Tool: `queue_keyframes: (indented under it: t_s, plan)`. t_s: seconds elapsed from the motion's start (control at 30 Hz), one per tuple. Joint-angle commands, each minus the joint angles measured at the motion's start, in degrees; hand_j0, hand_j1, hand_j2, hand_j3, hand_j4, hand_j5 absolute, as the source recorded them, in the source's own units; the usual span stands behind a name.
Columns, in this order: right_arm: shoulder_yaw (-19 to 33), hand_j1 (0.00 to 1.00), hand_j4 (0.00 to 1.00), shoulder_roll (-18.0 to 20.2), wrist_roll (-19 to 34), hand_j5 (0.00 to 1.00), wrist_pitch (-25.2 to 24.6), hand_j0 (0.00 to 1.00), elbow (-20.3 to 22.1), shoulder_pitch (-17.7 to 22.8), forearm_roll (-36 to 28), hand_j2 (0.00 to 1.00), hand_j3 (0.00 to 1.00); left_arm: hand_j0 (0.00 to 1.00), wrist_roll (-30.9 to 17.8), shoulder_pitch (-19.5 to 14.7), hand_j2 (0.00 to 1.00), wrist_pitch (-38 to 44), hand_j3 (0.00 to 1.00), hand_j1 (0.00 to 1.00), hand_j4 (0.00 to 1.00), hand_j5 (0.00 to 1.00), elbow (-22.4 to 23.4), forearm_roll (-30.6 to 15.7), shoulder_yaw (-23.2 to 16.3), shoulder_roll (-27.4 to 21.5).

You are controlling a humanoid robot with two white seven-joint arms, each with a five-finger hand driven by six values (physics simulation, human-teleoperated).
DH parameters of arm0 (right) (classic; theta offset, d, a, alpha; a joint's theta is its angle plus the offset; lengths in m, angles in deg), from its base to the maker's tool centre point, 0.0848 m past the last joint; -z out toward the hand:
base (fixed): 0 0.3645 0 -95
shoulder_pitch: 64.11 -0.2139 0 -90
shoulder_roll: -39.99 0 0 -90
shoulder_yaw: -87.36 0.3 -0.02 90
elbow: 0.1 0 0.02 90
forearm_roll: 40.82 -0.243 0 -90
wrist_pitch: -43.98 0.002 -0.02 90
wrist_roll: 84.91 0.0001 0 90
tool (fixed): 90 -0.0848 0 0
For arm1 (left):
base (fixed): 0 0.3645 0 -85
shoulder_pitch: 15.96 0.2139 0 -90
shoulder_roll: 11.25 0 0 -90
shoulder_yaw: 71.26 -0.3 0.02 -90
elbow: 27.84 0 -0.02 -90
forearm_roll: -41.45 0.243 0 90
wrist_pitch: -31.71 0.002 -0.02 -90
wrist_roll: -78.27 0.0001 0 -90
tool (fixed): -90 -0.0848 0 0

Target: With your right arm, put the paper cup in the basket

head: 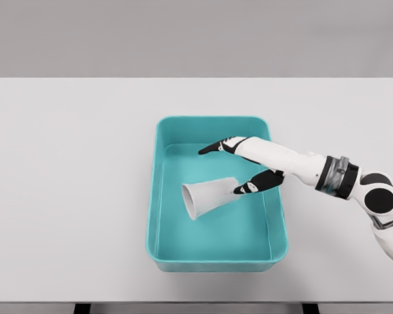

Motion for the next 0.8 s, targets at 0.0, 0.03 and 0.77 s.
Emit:
queue_keyframes:
  t_s: [0.0, 0.03, 0.77]
  plan:
    - [0.4, 0.97, 0.97, 0.1, 0.0, 0.97, -0.1, 0.97, 0.1, 0.0, -0.6, 0.97, 0.97, 1.00, 0.0, 0.0, 1.00, 0.0, 1.00, 1.00, 1.00, 1.00, 0.0, 0.0, 0.0, 0.0]
    - [0.7, 0.98, 0.98, 0.3, 0.0, 0.98, -0.1, 0.98, 0.0, 0.0, -0.9, 0.98, 0.98, 1.00, 0.0, 0.0, 1.00, 0.0, 1.00, 1.00, 1.00, 1.00, 0.0, 0.0, 0.0, 0.0]
    - [14.9, 0.99, 0.99, 12.6, 0.0, 0.99, -2.0, 0.99, 0.0, 6.4, -24.6, 0.99, 0.99, 1.00, 0.0, 0.0, 1.00, 0.0, 1.00, 1.00, 1.00, 1.00, 0.0, 0.0, 0.0, 0.0]
